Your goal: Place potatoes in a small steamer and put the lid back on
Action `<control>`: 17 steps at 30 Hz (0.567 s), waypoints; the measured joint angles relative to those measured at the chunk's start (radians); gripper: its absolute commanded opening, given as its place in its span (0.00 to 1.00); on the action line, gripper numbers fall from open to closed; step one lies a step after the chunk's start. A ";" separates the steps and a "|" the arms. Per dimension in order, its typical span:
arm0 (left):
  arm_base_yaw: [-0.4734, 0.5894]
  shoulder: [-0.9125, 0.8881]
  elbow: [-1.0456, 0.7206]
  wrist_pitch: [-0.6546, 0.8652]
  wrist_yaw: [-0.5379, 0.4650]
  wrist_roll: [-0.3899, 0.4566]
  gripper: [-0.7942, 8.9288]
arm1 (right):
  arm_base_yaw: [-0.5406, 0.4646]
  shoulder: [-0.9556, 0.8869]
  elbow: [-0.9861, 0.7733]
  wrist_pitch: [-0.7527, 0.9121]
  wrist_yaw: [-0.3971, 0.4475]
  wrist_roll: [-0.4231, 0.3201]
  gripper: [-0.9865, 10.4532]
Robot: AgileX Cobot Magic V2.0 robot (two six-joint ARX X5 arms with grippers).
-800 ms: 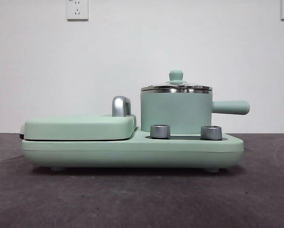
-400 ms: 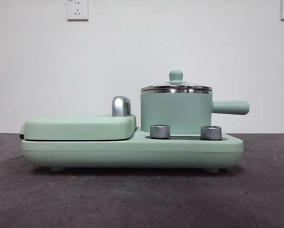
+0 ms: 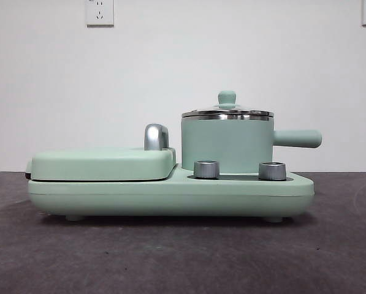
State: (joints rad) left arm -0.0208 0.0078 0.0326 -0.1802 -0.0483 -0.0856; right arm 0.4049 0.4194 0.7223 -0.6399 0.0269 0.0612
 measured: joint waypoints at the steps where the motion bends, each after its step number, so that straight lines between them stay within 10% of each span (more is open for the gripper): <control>1: 0.000 0.000 0.000 0.000 0.000 0.000 0.09 | 0.000 0.000 0.000 0.002 0.000 0.000 0.10; 17: 0.000 0.000 0.000 0.000 0.000 0.000 0.09 | -0.108 -0.082 -0.242 0.216 0.101 -0.089 0.10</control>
State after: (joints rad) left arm -0.0208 0.0082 0.0326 -0.1802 -0.0479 -0.0856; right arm 0.2966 0.3378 0.4801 -0.4236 0.1280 -0.0280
